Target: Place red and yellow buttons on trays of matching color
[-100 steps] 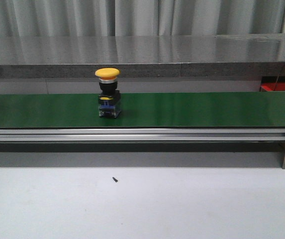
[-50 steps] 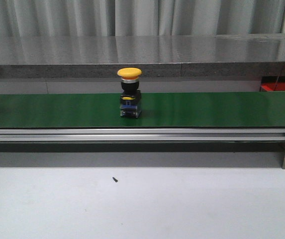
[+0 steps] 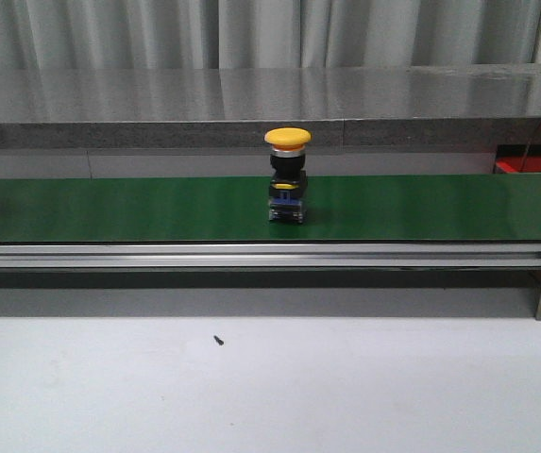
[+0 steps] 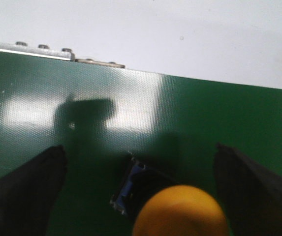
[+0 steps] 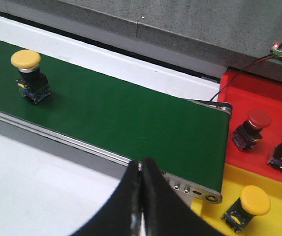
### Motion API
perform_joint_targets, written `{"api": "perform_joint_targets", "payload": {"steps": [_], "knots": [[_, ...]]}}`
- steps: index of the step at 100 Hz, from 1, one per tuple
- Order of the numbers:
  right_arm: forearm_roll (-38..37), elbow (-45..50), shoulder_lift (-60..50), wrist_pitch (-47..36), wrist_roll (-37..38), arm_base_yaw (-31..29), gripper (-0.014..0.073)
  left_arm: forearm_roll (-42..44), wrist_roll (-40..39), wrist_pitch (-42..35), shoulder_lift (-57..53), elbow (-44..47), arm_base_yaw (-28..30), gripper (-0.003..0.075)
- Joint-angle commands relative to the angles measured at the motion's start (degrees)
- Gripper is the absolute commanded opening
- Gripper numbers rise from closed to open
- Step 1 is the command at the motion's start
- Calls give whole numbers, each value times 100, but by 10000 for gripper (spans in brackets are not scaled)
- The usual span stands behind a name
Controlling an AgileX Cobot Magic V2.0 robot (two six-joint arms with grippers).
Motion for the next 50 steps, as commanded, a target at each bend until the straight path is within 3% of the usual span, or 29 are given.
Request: {"api": "perform_joint_targets", "payload": {"steps": [1,50], "knots": [[54,-158,9,-368,-25,-14,-69,-392,180,-186,-402,-195,-37,661],[54,-158,9,-368,-25,-14,-69,-1028,1066,-485,-2543,165,-37,659]]}}
